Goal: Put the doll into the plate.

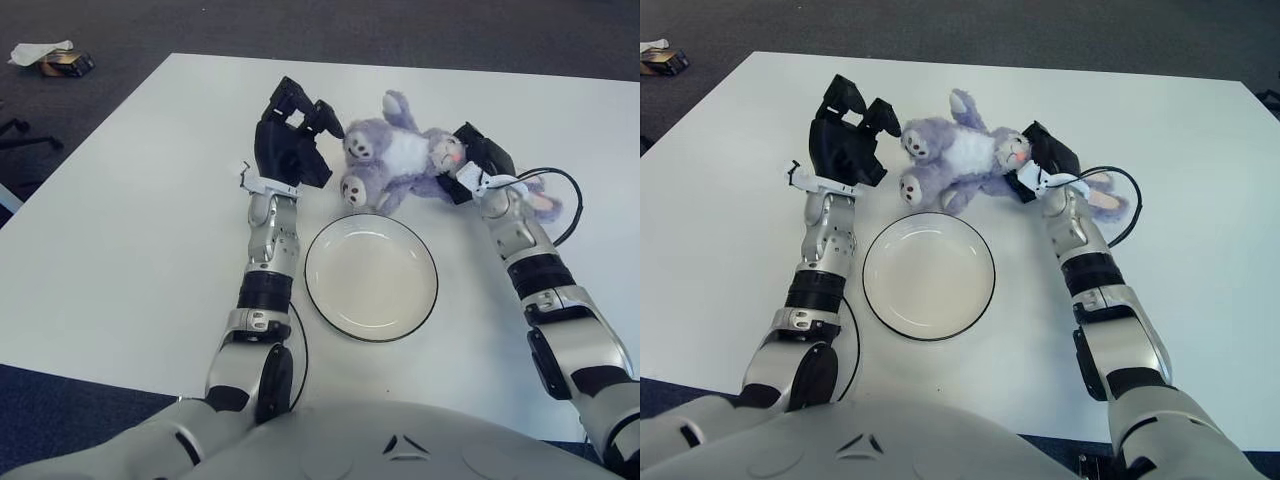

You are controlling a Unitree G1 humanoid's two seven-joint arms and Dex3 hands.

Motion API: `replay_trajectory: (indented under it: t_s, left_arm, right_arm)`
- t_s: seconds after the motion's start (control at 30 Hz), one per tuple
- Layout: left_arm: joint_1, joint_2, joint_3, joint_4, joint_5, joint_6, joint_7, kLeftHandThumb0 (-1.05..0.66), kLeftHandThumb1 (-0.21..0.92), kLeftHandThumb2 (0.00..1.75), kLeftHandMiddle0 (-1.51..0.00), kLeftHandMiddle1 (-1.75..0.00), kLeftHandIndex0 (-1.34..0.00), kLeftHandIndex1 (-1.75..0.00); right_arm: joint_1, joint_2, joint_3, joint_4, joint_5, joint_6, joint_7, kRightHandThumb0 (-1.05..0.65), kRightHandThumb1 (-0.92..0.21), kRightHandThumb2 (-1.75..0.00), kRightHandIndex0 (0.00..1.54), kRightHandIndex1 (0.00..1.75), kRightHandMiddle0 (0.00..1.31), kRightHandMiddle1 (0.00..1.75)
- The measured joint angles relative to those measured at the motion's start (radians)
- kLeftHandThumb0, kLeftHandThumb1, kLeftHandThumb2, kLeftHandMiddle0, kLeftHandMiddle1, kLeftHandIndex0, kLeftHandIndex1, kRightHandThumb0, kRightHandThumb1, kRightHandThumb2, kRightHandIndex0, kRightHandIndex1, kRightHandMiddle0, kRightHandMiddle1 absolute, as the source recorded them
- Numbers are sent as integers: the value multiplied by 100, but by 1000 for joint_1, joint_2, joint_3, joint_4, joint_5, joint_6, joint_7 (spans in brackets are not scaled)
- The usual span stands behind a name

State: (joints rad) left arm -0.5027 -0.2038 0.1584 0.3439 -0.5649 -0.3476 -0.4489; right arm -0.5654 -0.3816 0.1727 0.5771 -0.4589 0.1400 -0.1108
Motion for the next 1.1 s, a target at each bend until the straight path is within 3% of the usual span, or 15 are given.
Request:
replay_trajectory:
  t_s: [0.17,0.37,0.47,0.57,0.7,0.83,0.93,1.1]
  left_arm:
    - [-45,25,57,34,-64,44,-22,-2,-5,167,-89,-175,-74,-155]
    - [-127,72,124,126,-51,29,29,-1,-6,171,-91,-175,-71,-162]
    - [-173,97,151,211,-14,-16,66,-1,-5,173,-91,-175,-67,-168]
    - [-190,104,161,297,17,-89,68,-1,2,166,-86,-175,-59,-172]
    - [-177,107,164,419,64,-207,40,-1,17,151,-75,-175,-47,-174]
    - [-152,106,156,479,103,-249,17,-1,24,142,-70,-174,-40,-175]
    - [-151,118,151,510,132,-275,8,-1,26,140,-69,-173,-39,-175]
    - [-156,156,151,555,169,-321,0,-1,28,137,-55,-174,-49,-175]
  right_arm:
    - [-9,-2,-18,-17,21,41,61,0,0,-165,85,166,64,175]
    - [-5,-23,-41,-75,58,97,153,0,0,-165,85,166,64,175]
    - [8,-41,-56,-132,85,144,224,0,0,-164,85,165,64,175]
    - [30,-56,-67,-196,102,186,278,0,-1,-164,85,165,64,175]
    - [52,-75,-81,-254,126,223,334,0,-1,-163,86,164,63,175]
    - [67,-78,-86,-286,133,228,354,0,-1,-163,86,164,63,175]
    - [81,-80,-92,-320,138,236,373,0,-1,-163,86,164,63,175]
    - [115,-83,-118,-382,172,233,395,0,3,-166,91,159,66,175]
